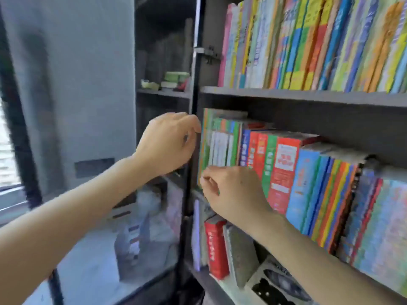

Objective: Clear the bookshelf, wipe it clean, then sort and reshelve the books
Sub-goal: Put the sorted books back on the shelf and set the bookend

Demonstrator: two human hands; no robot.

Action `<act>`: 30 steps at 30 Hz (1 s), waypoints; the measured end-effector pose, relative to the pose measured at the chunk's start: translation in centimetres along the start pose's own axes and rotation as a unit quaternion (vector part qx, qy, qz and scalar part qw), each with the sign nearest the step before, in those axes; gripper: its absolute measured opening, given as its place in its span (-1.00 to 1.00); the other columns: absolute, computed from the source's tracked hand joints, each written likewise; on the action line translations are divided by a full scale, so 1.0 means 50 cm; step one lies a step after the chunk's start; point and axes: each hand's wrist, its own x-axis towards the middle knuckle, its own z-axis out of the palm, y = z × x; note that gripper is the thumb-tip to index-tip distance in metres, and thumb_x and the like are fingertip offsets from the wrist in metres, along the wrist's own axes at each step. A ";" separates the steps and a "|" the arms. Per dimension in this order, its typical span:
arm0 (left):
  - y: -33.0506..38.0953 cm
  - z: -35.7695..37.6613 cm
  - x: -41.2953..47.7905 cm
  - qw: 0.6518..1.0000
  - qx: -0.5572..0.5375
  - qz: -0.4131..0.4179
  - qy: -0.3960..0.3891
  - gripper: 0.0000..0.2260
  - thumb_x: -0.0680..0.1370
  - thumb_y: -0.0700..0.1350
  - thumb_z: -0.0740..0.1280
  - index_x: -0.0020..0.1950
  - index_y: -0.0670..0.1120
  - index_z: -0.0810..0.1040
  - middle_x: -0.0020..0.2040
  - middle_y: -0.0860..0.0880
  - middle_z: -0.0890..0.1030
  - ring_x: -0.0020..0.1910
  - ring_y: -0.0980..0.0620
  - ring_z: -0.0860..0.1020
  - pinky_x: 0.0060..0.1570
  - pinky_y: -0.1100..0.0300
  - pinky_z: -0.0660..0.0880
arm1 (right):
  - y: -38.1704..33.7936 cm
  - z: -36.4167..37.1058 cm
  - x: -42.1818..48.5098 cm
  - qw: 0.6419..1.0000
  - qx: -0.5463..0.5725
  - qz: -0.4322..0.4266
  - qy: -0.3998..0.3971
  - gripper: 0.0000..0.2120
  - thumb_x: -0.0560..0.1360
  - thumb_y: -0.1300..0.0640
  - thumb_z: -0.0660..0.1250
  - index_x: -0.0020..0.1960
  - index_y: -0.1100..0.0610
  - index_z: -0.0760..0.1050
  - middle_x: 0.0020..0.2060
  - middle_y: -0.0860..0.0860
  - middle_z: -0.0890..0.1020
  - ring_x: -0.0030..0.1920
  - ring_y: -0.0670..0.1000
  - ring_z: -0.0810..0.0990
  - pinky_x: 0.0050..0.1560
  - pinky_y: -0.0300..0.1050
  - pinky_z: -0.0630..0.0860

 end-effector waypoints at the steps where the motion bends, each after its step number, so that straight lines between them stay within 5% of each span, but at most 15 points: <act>1: -0.018 -0.012 -0.031 1.000 0.010 -0.017 -0.020 -0.80 0.42 -0.20 0.19 -0.12 -0.15 0.61 -0.27 -0.04 0.61 -0.29 -0.14 0.58 -0.25 0.11 0.50 | -0.017 0.027 -0.003 1.000 0.010 0.000 -0.027 -0.78 0.45 0.04 0.20 -0.33 0.07 0.47 -0.53 0.00 0.52 -0.50 0.14 0.53 -0.52 -0.07 0.44; 5: -0.125 -0.100 -0.209 0.988 0.058 -0.119 -0.076 -0.86 0.46 -0.25 0.29 -0.06 -0.11 0.62 -0.16 -0.01 0.66 -0.19 -0.09 0.61 -0.13 0.17 0.46 | -0.159 0.147 -0.028 0.985 0.079 -0.041 -0.150 -0.76 0.52 0.05 0.19 -0.21 0.10 0.57 -0.46 0.01 0.58 -0.43 0.12 0.55 -0.42 -0.07 0.49; 11: -0.276 -0.280 -0.450 0.966 0.080 -0.227 -0.092 -0.81 0.45 -0.21 0.24 -0.06 -0.15 0.63 -0.22 0.03 0.62 -0.23 -0.08 0.61 -0.16 0.17 0.46 | -0.428 0.299 -0.059 0.952 0.185 -0.083 -0.227 -0.79 0.57 0.05 0.23 -0.13 0.09 0.58 -0.34 0.00 0.64 -0.31 0.07 0.59 -0.35 -0.15 0.37; 17: -0.463 -0.405 -0.622 0.944 0.072 -0.296 -0.127 -0.82 0.45 -0.21 0.26 -0.05 -0.13 0.63 -0.22 0.02 0.63 -0.26 -0.09 0.62 -0.23 0.18 0.51 | -0.697 0.487 -0.082 0.902 0.247 -0.015 -0.353 -0.76 0.61 0.10 0.13 -0.01 0.18 0.53 -0.16 0.09 0.63 -0.14 0.11 0.57 -0.09 -0.02 0.53; 21: -0.605 -0.428 -0.735 0.912 0.054 -0.377 -0.151 -0.88 0.50 -0.27 0.35 -0.01 -0.13 0.63 -0.21 0.04 0.59 -0.20 -0.09 0.62 -0.17 0.18 0.50 | -0.822 0.622 -0.043 0.901 0.216 0.055 -0.373 -0.78 0.60 0.12 0.13 0.06 0.19 0.51 -0.10 0.11 0.62 -0.08 0.15 0.57 -0.17 -0.10 0.43; 26: -0.721 -0.396 -0.816 0.885 0.031 -0.429 -0.182 -0.86 0.49 -0.28 0.35 0.01 -0.13 0.62 -0.15 -0.04 0.64 -0.20 -0.10 0.58 -0.17 0.22 0.32 | -0.834 0.768 0.030 0.903 0.084 0.175 -0.384 -0.82 0.60 0.17 0.14 0.12 0.22 0.43 0.08 0.15 0.55 0.11 0.18 0.50 -0.02 -0.04 0.38; 30: -0.781 -0.332 -0.839 0.867 -0.001 -0.459 -0.193 -0.83 0.47 -0.29 0.32 0.01 -0.12 0.61 -0.11 -0.05 0.66 -0.13 -0.12 0.59 -0.16 0.21 0.36 | -0.789 0.892 0.065 0.865 -0.038 0.265 -0.425 -0.73 0.57 0.18 0.24 0.25 0.18 0.40 0.20 0.15 0.52 0.22 0.19 0.46 0.18 0.03 0.40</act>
